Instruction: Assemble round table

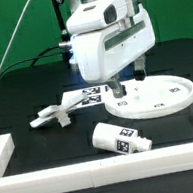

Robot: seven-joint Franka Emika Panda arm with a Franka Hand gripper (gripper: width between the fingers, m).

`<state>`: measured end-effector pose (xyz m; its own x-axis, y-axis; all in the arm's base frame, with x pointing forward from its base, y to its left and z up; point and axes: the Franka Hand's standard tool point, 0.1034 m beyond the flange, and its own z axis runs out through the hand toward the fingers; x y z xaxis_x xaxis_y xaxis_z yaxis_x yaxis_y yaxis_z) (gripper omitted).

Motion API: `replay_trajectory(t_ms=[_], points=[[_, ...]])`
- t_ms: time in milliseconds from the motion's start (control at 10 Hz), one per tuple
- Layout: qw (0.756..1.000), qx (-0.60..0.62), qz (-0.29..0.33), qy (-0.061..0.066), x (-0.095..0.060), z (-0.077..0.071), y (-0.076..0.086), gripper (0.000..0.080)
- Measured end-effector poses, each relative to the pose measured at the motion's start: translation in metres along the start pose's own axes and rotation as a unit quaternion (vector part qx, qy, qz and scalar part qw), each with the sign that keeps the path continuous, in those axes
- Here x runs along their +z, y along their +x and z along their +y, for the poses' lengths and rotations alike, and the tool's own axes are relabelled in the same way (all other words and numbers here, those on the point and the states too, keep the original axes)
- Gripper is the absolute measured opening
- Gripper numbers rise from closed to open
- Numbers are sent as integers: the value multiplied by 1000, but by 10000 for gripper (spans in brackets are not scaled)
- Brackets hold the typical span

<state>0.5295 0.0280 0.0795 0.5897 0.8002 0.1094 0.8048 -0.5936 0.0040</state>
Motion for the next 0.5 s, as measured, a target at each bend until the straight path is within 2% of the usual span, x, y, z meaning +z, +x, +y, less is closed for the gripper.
replay_trajectory(t_ms=[500], points=[[1000,-7,-4,1,0,2,-2,649]])
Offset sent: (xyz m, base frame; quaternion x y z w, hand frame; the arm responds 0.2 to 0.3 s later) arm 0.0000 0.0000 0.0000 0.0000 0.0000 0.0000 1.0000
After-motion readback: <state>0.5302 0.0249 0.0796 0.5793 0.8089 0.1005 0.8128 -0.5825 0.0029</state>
